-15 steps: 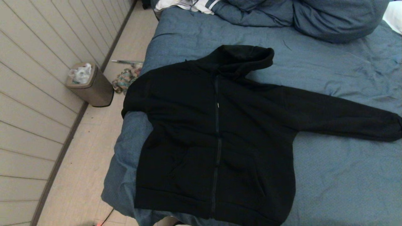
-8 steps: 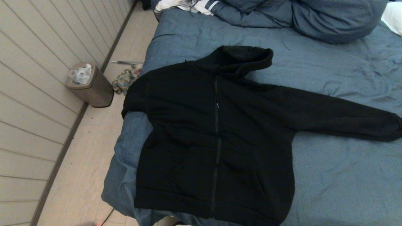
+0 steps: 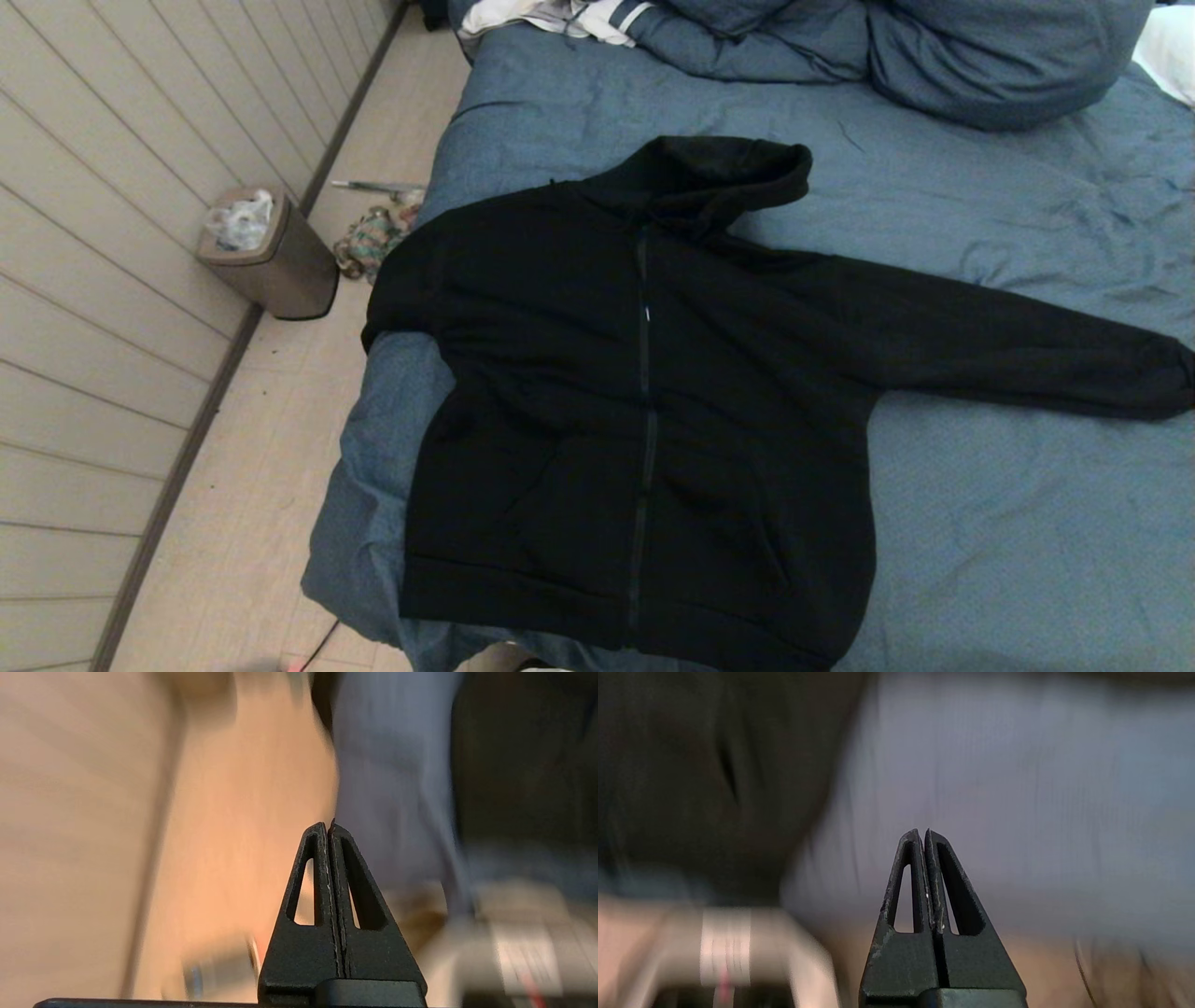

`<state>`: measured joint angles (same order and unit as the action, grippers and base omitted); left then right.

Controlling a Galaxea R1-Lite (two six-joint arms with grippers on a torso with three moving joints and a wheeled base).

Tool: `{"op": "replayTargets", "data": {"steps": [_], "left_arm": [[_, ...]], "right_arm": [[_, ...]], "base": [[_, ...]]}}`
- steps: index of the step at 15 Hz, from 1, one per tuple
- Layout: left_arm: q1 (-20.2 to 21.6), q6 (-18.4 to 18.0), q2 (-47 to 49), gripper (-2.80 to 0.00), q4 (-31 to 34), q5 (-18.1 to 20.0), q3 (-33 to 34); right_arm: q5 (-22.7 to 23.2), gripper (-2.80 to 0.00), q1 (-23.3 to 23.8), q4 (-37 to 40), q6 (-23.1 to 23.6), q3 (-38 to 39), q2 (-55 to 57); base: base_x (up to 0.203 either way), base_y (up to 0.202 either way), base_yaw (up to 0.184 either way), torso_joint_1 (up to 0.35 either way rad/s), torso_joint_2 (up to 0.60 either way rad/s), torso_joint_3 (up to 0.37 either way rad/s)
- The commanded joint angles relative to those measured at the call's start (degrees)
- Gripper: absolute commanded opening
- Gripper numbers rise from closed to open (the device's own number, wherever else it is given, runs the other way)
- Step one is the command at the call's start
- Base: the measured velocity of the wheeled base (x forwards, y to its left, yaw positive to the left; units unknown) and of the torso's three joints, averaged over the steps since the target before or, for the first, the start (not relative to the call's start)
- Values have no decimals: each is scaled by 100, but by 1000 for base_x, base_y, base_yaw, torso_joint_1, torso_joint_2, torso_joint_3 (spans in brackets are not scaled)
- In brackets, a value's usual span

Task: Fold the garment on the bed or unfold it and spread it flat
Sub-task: Fold the black sweatshirt

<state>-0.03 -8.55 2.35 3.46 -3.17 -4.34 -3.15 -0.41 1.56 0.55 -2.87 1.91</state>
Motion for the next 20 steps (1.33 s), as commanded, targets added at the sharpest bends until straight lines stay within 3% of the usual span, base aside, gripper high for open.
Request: {"op": "replayTargets", "data": {"steps": [1,2,4,6,8,10,14,20], "left_arm": [[18,-75,-184,-280,-610,354,305],[19,-77,-201,-280,-371,692,388],[16,175,-221,-280,-251,524,450],[12,696,-218,-280,-283,330,451],[14,702,-209,-280,-269,293,436],[20,563,-216,-280,-249,308,437],[17,583,-218,-280,-255,312,451],[12,557,-209,-280,-223,370,451]], "right_arm": [[133,-280,0,-963,-141,307,-207],[376,-280,-1,-581,-407,303,-228],[401,-280,3,-429,-674,304,-244],[199,-280,6,-351,-373,297,-242],[287,-280,6,-275,-16,295,-242],[465,-280,6,-157,622,302,-243],[438,-280,-2,-578,233,304,-252],[368,-280,-2,-121,-81,304,-235]], "base": [[0,0,0,0,0,0],[0,0,0,0,0,0],[0,0,0,0,0,0],[0,0,0,0,0,0],[0,0,0,0,0,0],[0,0,0,0,0,0],[0,0,0,0,0,0],[0,0,0,0,0,0]]}}
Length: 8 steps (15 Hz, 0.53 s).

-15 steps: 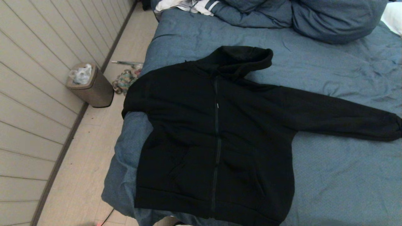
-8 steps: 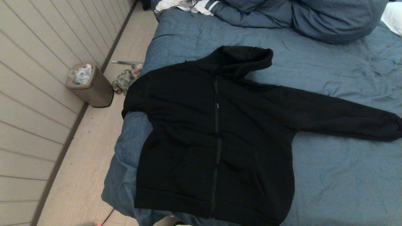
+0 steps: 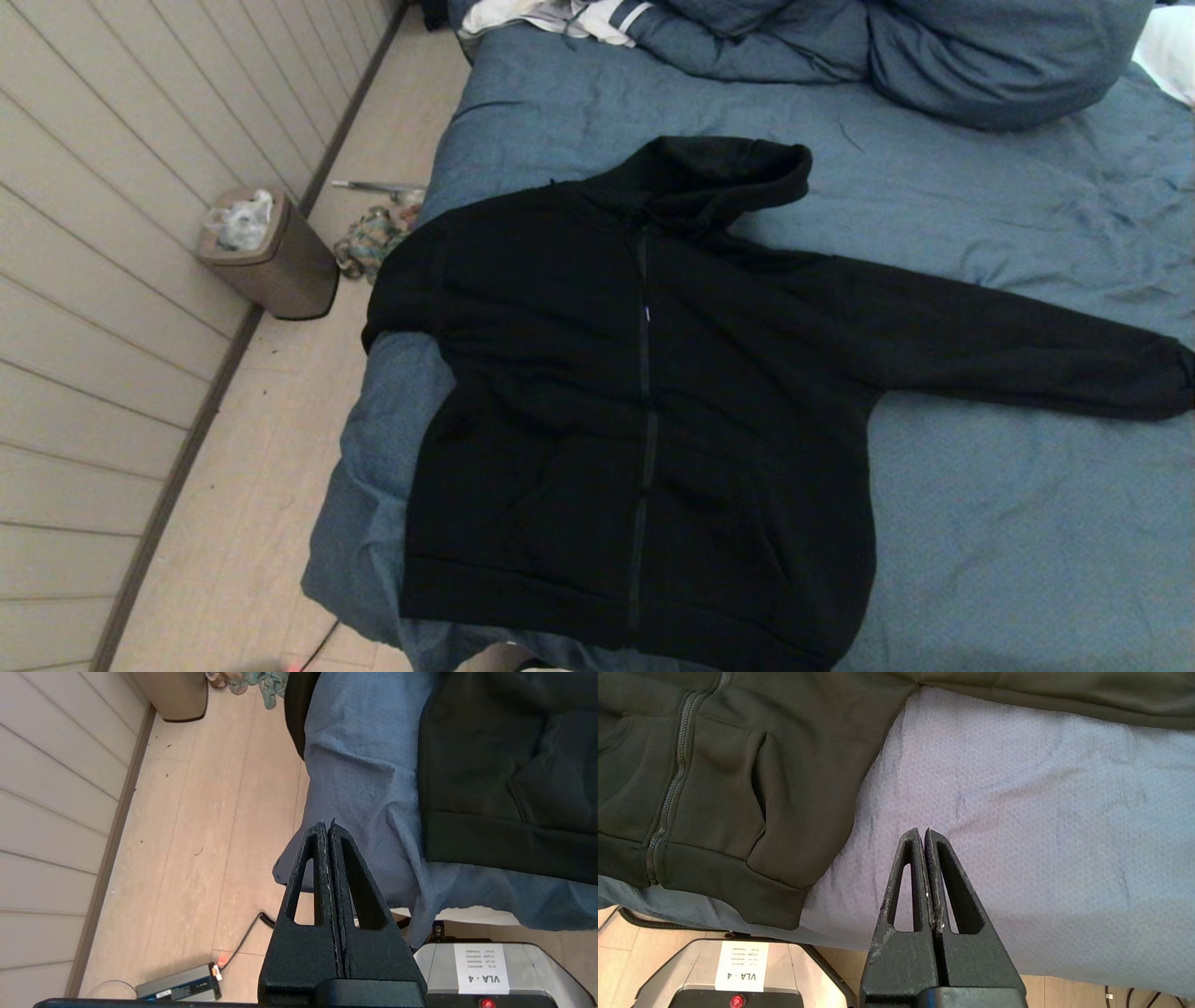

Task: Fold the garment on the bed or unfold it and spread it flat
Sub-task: Fold the black sweatshirt

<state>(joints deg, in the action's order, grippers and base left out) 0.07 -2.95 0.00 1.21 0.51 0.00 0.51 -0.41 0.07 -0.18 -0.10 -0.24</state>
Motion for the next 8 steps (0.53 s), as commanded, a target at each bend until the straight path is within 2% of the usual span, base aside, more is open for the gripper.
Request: {"op": "replayTargets", "data": {"steps": [1,8], "left_arm": [[1,-4,26,-280,2,2,18],[1,50,26,-280,-15,0,18]], "right_arm": [[1,-280,-2,28,-8,27,-20],[1,-280,-2,28,-26,27,-21]], "base": [[0,0,0,0,0,0],[0,0,0,0,0,0]]}}
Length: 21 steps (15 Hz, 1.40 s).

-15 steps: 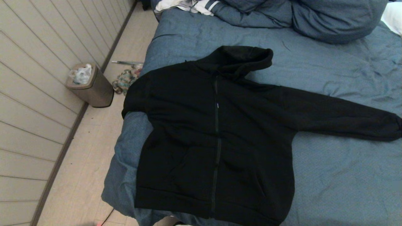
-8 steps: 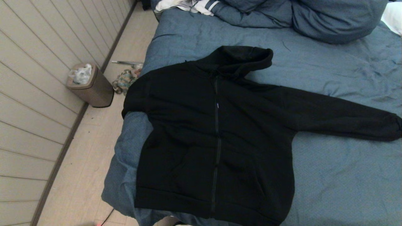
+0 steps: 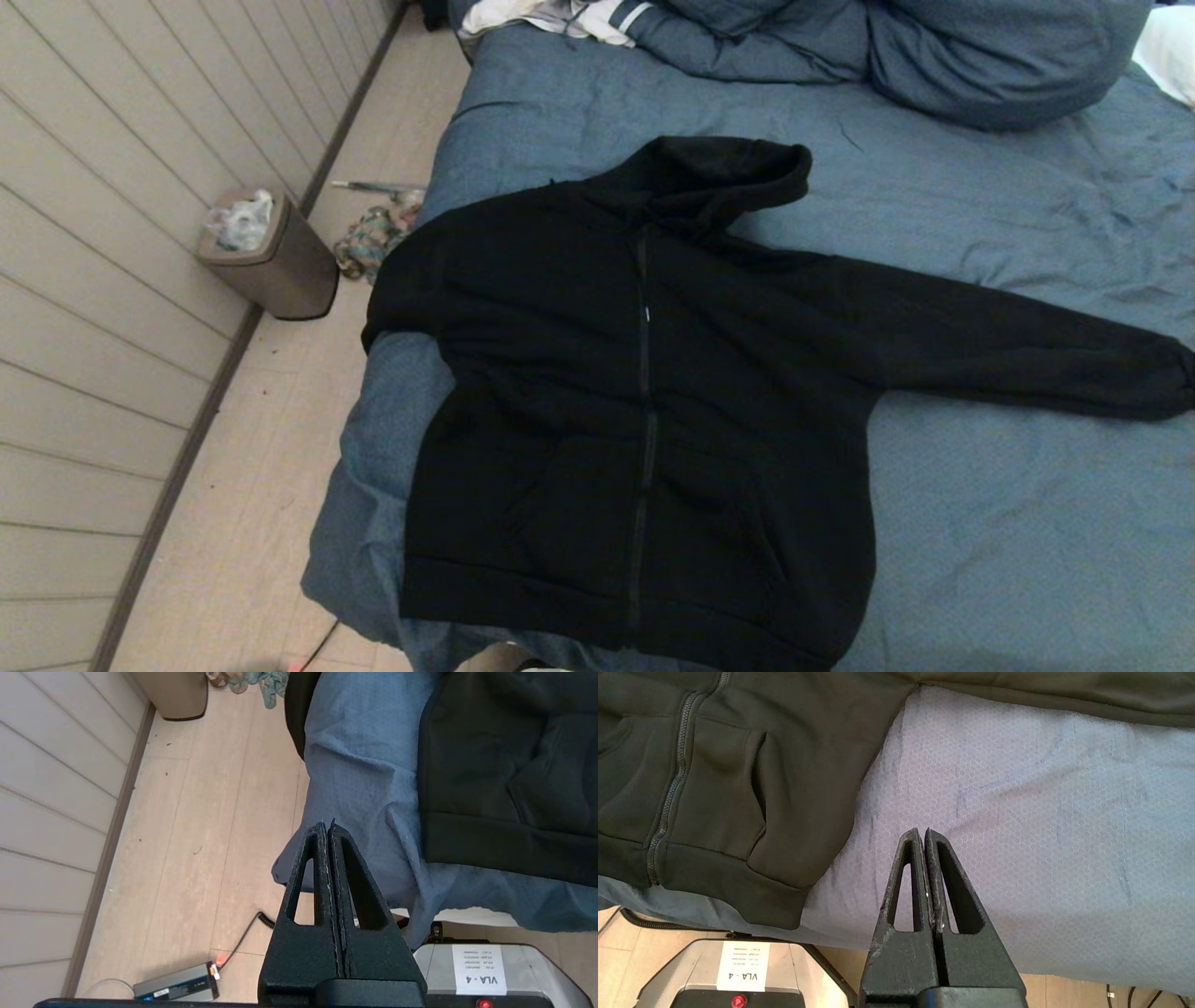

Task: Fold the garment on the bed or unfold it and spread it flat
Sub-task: Fold the black sweatshirt

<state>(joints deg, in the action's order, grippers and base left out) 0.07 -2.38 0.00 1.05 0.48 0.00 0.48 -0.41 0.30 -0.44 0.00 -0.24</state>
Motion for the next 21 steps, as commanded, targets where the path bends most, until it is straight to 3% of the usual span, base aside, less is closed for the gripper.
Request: {"op": "replayTargets", "data": {"steps": [1,13,18,21], "left_arm": [[1,13,26,-280,-8,-4,18],[1,45,26,-280,-8,-13,18],[1,45,26,-280,-8,-13,18],[-3,45,26,-280,-8,-17,18]], "right_arm": [[4,-280,-2,5,0,18,-20],[-4,-280,-2,5,0,9,-20],[31,-280,-2,14,431,-4,-20],[84,-280,3,778,525,-370,226]], "base": [[0,0,0,0,0,0],[0,0,0,0,0,0],[0,0,0,0,0,0],[0,0,0,0,0,0]]}}
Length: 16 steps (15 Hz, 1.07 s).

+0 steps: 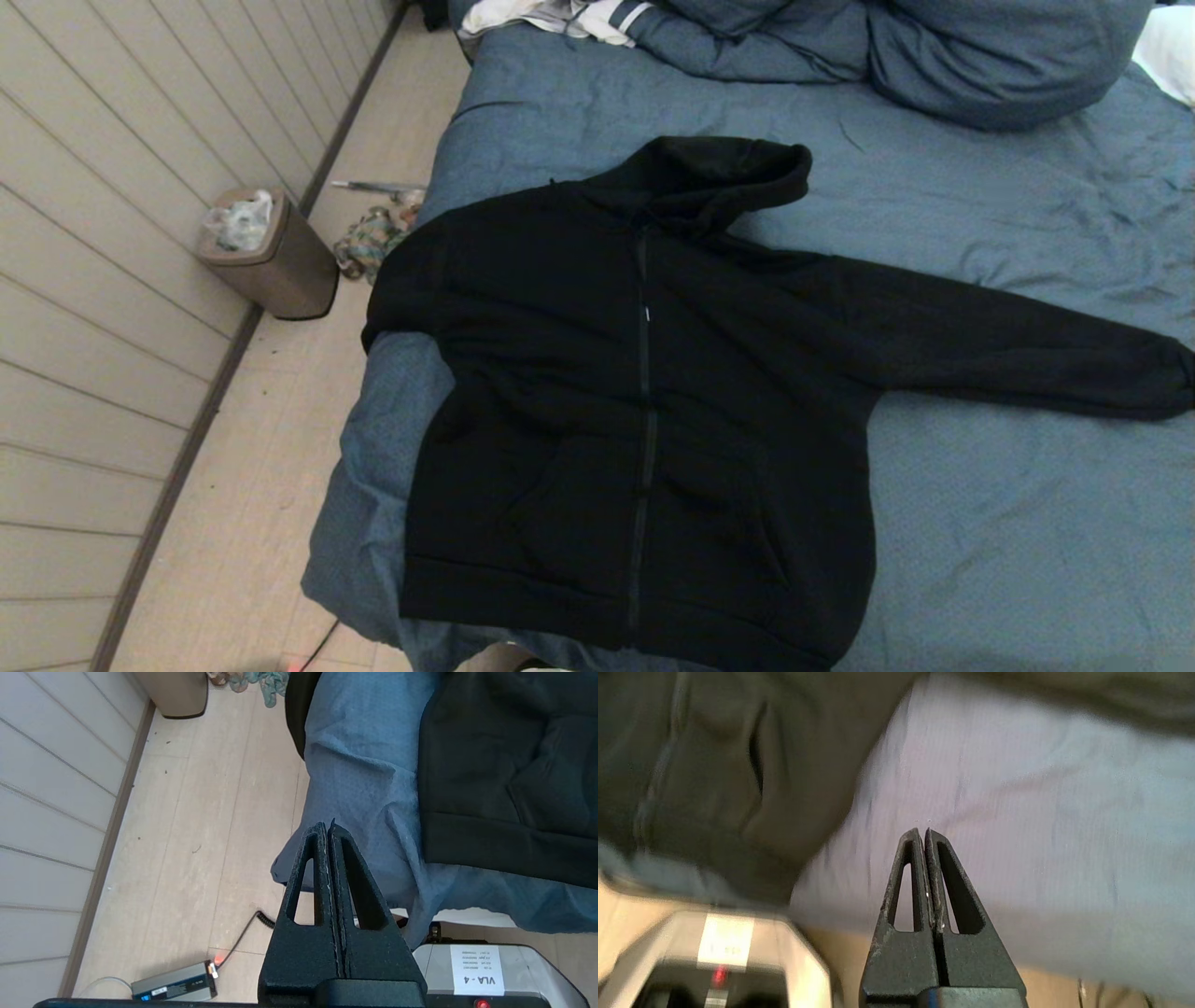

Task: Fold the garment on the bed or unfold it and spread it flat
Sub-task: Fold the black sweatshirt

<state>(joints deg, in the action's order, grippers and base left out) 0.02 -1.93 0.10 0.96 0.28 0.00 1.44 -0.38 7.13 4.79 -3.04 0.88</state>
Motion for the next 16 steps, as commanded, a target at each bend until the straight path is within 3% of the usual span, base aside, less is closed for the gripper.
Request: {"op": "replayTargets", "data": {"steps": [1,4,8,11,16], "left_arm": [[-2,-1,17,-280,-8,-2,18],[-2,117,8,-280,-19,-11,18],[-2,177,8,-280,-26,-11,18],[-2,175,8,-280,-26,-11,18],[-2,184,8,-280,-26,-11,18]], "right_arm": [[61,-280,-6,363,20,-443,402],[226,-280,-12,629,-125,-1997,1910],[242,-280,195,716,-800,-4191,4955],[314,-280,1135,760,-1176,-5713,7229],[564,-280,3297,865,-1438,-8216,10197]], "base": [[0,0,0,0,0,0],[0,0,0,0,0,0],[0,0,0,0,0,0],[0,0,0,0,0,0],[0,0,0,0,0,0]]}}
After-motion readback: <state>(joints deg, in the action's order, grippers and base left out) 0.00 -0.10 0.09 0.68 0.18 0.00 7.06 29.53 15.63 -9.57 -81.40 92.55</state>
